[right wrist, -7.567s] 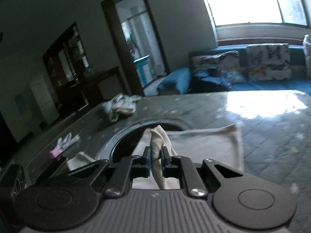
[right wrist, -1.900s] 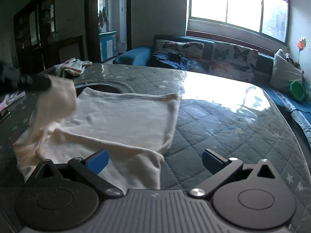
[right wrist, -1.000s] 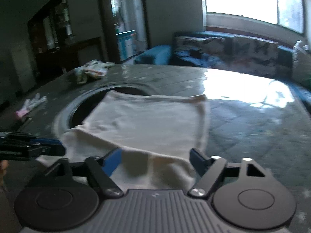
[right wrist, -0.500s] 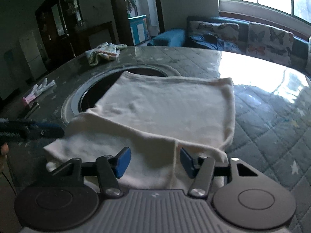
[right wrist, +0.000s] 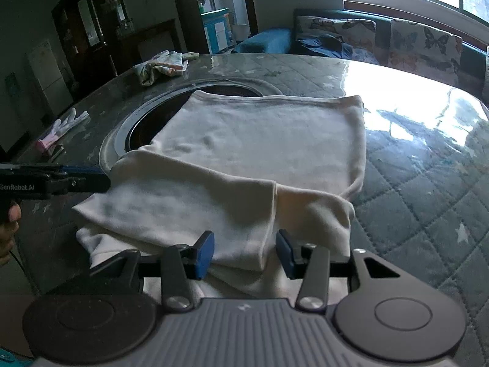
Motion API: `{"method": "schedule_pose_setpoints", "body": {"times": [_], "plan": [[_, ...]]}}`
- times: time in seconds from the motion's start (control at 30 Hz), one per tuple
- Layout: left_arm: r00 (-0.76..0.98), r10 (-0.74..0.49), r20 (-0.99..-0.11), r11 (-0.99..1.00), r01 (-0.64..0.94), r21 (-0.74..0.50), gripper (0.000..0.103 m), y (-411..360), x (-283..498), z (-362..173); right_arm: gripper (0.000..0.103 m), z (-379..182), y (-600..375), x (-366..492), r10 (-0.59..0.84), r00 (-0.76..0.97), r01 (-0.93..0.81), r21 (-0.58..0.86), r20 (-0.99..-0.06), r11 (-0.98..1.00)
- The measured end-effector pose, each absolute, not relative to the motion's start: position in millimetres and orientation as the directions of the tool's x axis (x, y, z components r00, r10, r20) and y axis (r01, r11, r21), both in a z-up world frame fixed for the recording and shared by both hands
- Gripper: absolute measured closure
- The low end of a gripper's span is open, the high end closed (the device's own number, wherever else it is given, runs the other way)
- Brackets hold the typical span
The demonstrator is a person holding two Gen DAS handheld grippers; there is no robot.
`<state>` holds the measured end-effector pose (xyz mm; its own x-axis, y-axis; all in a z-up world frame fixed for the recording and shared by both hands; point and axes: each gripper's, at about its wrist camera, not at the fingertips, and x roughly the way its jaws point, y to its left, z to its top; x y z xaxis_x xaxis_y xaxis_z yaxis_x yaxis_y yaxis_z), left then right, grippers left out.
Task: Fold clothes
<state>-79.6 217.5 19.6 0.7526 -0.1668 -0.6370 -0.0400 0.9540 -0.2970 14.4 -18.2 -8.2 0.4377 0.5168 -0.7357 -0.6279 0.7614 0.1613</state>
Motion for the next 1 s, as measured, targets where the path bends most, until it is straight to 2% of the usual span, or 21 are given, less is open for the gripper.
{"method": "schedule_pose_setpoints", "body": {"times": [0.17,0.3,0.47,0.63,0.77,0.97,1.0], "plan": [[0.744,-0.172,-0.646,0.958,-0.026,-0.285,0.057,212,-82,16,0.073,-6,-19,12,0.520,0.435,-0.621,0.173,-0.735,0.764],[0.741,-0.177,-0.648,0.959,-0.018,-0.283,0.057,209,-83,15,0.089,-2,-23,12,0.522,0.449,-0.604,0.185,-0.725,0.775],[0.742,-0.180,-0.646,0.961,-0.007,-0.276,0.055,210,-85,17,0.098,9,-28,8,0.524,0.478,-0.596,0.178,-0.705,0.783],[0.740,-0.178,-0.649,0.961,-0.011,-0.276,0.052,214,-87,16,0.098,23,-34,-3,0.537,0.490,-0.605,0.176,-0.687,0.777],[0.737,-0.197,-0.646,0.960,0.011,-0.281,0.052,210,-89,17,0.087,13,-35,2,0.529,0.472,-0.588,0.195,-0.705,0.785],[0.741,-0.220,-0.635,0.963,0.059,-0.264,0.051,196,-89,24,0.084,-8,-30,9,0.524,0.443,-0.573,0.219,-0.727,0.790],[0.741,-0.221,-0.634,0.963,0.063,-0.262,0.051,195,-87,24,0.087,-8,-29,9,0.526,0.444,-0.575,0.220,-0.726,0.788]]}}
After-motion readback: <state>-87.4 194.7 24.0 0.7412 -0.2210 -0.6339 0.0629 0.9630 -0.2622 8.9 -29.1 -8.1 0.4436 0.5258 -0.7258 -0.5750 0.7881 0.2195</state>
